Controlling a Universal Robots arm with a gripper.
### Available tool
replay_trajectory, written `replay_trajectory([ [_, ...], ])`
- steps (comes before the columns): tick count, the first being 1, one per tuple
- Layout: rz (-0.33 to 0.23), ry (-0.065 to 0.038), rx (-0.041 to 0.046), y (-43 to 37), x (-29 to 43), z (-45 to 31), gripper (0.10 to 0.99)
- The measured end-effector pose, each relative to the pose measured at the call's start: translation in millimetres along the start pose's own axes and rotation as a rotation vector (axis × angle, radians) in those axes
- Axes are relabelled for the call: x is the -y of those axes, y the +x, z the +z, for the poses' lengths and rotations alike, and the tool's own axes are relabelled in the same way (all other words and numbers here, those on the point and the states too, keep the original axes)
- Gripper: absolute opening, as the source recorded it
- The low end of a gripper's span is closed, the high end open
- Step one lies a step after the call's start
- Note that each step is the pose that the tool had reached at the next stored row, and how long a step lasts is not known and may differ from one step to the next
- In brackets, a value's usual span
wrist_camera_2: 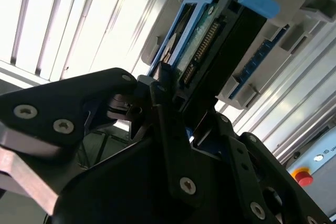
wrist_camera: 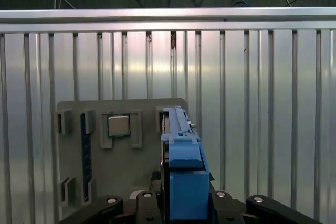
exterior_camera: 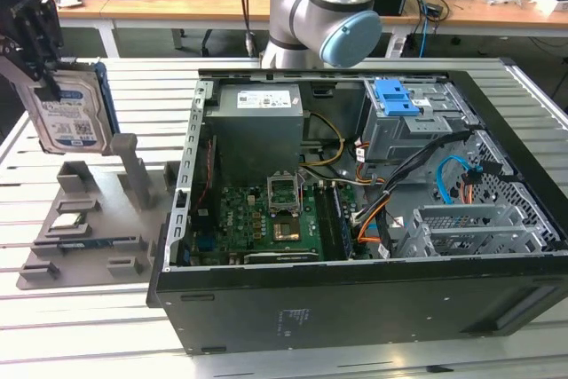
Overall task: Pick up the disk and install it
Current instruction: 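Pick up the disk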
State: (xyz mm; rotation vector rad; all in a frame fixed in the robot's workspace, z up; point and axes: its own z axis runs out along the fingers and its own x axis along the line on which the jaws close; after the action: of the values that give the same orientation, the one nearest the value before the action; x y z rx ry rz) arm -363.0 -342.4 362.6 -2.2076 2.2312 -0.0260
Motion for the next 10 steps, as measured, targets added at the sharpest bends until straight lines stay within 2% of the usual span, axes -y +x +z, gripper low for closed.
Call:
replay_trajectory([
  [2,0.0,0.0,-0.0001,-0.6,0.1,-7.6,0.365],
  [4,0.0,0.0,0.0,-1.0,0.2,-12.0,0.365],
  [8,0.0,0.0,0.0,-2.4,0.4,-34.5,0.365],
  [10,0.0,0.0,-0.0001,-2.8,0.5,-40.3,0.365],
])
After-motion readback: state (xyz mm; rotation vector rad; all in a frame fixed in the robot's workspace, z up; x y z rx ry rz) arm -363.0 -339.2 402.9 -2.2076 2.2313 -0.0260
